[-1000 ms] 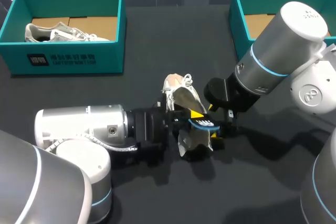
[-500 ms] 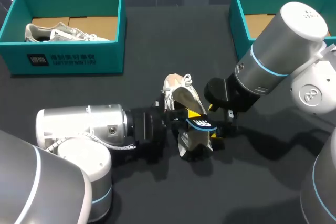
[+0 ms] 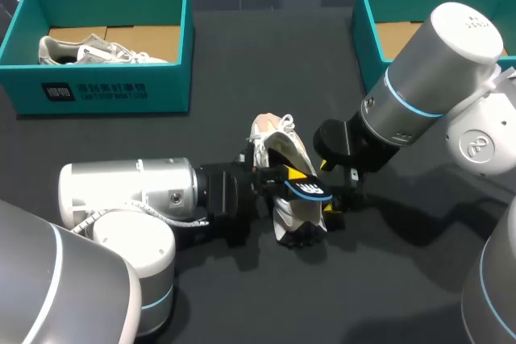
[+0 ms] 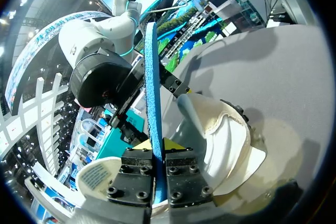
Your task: Take the shoe out of the shoebox, open the shoe tongue, remove and reinsert the insole, then place the shoe into the shoebox
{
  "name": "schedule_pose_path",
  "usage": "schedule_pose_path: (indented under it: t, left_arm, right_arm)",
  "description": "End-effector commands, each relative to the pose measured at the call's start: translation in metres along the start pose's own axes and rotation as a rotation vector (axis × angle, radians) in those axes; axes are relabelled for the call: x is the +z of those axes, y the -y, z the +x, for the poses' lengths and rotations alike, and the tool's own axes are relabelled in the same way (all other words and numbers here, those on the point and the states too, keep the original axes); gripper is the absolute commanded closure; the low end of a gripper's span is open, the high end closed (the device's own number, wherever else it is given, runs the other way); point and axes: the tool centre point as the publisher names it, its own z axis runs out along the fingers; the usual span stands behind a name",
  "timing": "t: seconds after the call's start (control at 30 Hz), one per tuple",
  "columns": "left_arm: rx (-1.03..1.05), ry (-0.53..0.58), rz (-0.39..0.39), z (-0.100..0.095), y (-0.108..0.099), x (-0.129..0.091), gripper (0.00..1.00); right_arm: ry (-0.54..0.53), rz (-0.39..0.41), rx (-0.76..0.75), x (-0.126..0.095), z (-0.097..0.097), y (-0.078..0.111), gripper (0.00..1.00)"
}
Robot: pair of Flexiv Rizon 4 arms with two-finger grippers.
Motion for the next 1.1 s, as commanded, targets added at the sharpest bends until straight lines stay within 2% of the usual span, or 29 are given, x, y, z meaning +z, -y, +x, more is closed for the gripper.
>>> schedule_pose_path:
  t: [0.03,0.27,0.47,0.5,0.57,0.6,1.1]
  left_arm:
    - [0.005,-0.011,-0.022,-0.001,-0.005,0.003,1.0]
    - [0.017,-0.012,-0.051,-0.001,-0.014,0.001,1.0]
    - [-0.011,-0.005,-0.049,-0.001,-0.012,-0.001,1.0]
    - [-0.021,-0.005,-0.047,-0.002,-0.011,-0.001,0.97]
    - [-0.027,-0.002,-0.043,-0.003,-0.009,-0.002,0.77]
    - [-0.036,-0.002,-0.038,-0.003,-0.008,-0.002,0.75]
    - [-0.039,-0.001,0.035,-0.006,0.022,-0.005,0.75]
  right_arm:
    - [0.003,0.002,0.0,0.001,0.001,0.0,0.0]
    - [0.003,0.002,0.0,0.001,0.001,0.0,0.0]
    - [0.003,0.002,0.0,0.001,0.001,0.0,0.0]
    - [0.003,0.002,0.0,0.001,0.001,0.0,0.0]
    - [0.003,0.002,0.0,0.001,0.001,0.0,0.0]
    - [0.003,0.002,0.0,0.001,0.001,0.0,0.0]
    - [0.003,0.002,0.0,0.001,0.001,0.0,0.0]
